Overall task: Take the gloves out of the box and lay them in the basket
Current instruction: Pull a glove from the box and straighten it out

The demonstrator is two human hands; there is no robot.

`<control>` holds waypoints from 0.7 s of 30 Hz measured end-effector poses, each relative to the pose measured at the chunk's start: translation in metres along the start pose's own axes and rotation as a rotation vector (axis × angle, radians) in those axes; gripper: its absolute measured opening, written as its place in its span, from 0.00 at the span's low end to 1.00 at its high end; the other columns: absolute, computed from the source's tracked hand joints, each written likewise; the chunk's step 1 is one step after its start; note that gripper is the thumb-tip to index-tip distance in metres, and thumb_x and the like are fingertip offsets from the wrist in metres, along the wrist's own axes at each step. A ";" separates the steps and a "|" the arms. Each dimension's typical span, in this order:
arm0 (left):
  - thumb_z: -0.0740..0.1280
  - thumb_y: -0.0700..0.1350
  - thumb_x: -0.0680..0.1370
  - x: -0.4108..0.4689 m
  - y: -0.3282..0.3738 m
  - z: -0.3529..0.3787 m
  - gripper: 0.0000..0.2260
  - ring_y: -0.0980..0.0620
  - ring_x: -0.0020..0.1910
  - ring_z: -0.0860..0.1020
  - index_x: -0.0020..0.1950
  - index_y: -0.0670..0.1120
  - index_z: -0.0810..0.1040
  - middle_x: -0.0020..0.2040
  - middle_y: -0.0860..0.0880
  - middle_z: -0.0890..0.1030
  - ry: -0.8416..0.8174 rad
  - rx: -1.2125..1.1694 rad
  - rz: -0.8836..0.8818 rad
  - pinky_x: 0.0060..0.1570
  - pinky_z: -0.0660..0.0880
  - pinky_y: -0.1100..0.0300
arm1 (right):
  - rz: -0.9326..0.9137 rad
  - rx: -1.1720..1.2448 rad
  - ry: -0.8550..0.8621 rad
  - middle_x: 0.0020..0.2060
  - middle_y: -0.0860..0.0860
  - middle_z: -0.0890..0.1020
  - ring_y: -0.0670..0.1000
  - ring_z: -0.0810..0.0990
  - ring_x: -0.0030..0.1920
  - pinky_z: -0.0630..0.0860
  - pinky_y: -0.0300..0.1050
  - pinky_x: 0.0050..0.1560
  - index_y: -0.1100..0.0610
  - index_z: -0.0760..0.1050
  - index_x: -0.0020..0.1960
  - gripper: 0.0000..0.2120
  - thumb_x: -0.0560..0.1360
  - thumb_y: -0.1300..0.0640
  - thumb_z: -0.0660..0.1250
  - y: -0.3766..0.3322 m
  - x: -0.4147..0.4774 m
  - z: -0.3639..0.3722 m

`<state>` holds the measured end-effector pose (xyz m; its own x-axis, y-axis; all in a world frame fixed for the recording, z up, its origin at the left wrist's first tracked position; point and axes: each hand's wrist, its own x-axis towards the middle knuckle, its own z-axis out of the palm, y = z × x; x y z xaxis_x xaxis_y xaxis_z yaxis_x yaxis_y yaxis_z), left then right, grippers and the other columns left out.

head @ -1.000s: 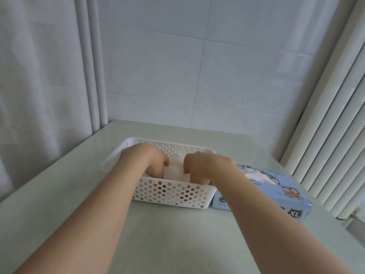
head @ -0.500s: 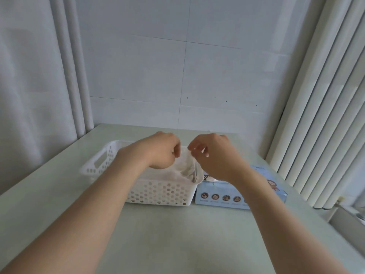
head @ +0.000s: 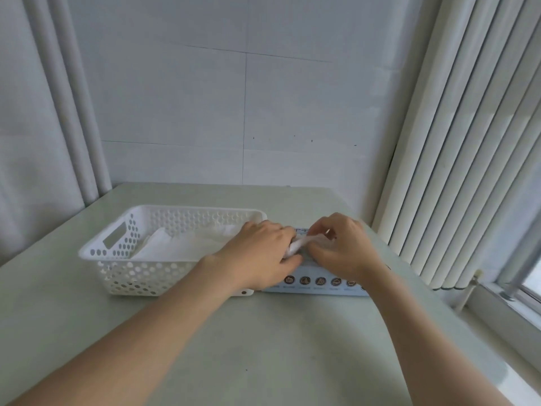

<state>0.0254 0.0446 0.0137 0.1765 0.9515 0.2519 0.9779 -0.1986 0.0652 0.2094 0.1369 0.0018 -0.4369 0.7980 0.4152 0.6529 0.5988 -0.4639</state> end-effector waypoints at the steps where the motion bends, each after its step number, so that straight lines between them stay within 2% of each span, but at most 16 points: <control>1: 0.60 0.59 0.84 0.000 0.000 0.000 0.12 0.49 0.47 0.69 0.47 0.52 0.68 0.43 0.54 0.72 -0.007 -0.006 0.001 0.52 0.66 0.51 | -0.009 0.012 0.040 0.44 0.43 0.81 0.40 0.78 0.43 0.67 0.31 0.41 0.46 0.83 0.45 0.02 0.75 0.50 0.72 0.001 0.002 0.001; 4: 0.61 0.60 0.84 0.000 0.001 -0.003 0.14 0.50 0.47 0.68 0.45 0.53 0.66 0.43 0.56 0.70 -0.046 -0.025 -0.030 0.51 0.67 0.51 | -0.064 0.028 0.137 0.44 0.44 0.81 0.40 0.79 0.43 0.67 0.24 0.42 0.47 0.84 0.46 0.04 0.80 0.51 0.72 0.007 0.005 0.004; 6: 0.61 0.60 0.84 0.001 0.002 -0.004 0.14 0.50 0.48 0.68 0.47 0.52 0.66 0.44 0.56 0.71 -0.067 -0.030 -0.050 0.51 0.69 0.50 | -0.084 0.053 0.188 0.46 0.46 0.81 0.41 0.80 0.43 0.68 0.23 0.44 0.50 0.86 0.50 0.05 0.82 0.53 0.71 0.010 0.006 0.006; 8: 0.61 0.61 0.84 0.001 0.001 -0.004 0.13 0.50 0.51 0.69 0.53 0.52 0.68 0.49 0.53 0.73 -0.078 -0.032 -0.051 0.55 0.72 0.49 | -0.102 0.066 0.245 0.48 0.48 0.81 0.46 0.80 0.44 0.71 0.28 0.46 0.52 0.87 0.53 0.08 0.83 0.54 0.69 0.012 0.006 0.010; 11: 0.60 0.61 0.84 0.002 -0.002 -0.002 0.19 0.48 0.60 0.72 0.70 0.52 0.71 0.56 0.52 0.76 -0.089 -0.065 -0.030 0.61 0.72 0.47 | -0.130 0.043 0.343 0.48 0.50 0.80 0.52 0.80 0.46 0.77 0.47 0.49 0.54 0.86 0.55 0.09 0.85 0.55 0.67 0.010 0.007 0.015; 14: 0.57 0.62 0.85 0.003 -0.003 0.000 0.24 0.47 0.66 0.69 0.80 0.56 0.64 0.57 0.52 0.74 -0.115 -0.039 -0.009 0.64 0.70 0.44 | -0.120 0.036 0.416 0.48 0.50 0.79 0.55 0.79 0.46 0.77 0.50 0.47 0.55 0.85 0.54 0.10 0.85 0.57 0.64 0.007 0.007 0.019; 16: 0.56 0.62 0.86 0.003 -0.003 0.001 0.25 0.47 0.69 0.67 0.82 0.59 0.60 0.60 0.50 0.73 -0.143 -0.011 -0.008 0.66 0.69 0.43 | -0.123 0.042 0.451 0.47 0.50 0.79 0.56 0.79 0.46 0.76 0.51 0.45 0.55 0.85 0.53 0.13 0.84 0.55 0.62 0.005 0.008 0.021; 17: 0.55 0.62 0.86 0.004 -0.003 0.001 0.24 0.47 0.69 0.66 0.82 0.60 0.60 0.58 0.49 0.71 -0.152 0.010 -0.006 0.66 0.69 0.44 | -0.135 0.037 0.471 0.46 0.50 0.80 0.56 0.78 0.45 0.76 0.51 0.44 0.55 0.85 0.52 0.15 0.83 0.53 0.60 0.003 0.008 0.022; 19: 0.54 0.62 0.86 0.003 -0.002 0.001 0.22 0.47 0.68 0.66 0.80 0.61 0.62 0.54 0.51 0.67 -0.156 0.043 0.001 0.64 0.70 0.45 | -0.166 0.015 0.547 0.43 0.51 0.81 0.57 0.77 0.42 0.76 0.53 0.44 0.57 0.84 0.51 0.17 0.82 0.52 0.58 -0.001 0.008 0.022; 21: 0.54 0.61 0.86 0.002 -0.001 0.000 0.21 0.47 0.69 0.65 0.79 0.62 0.63 0.54 0.50 0.66 -0.167 0.047 -0.001 0.64 0.70 0.45 | -0.167 0.010 0.660 0.40 0.51 0.81 0.56 0.76 0.40 0.76 0.55 0.44 0.58 0.83 0.49 0.18 0.85 0.52 0.58 -0.003 0.008 0.020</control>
<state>0.0253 0.0470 0.0143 0.1883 0.9782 0.0879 0.9815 -0.1906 0.0194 0.1910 0.1428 -0.0090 -0.0602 0.4873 0.8711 0.6022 0.7138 -0.3577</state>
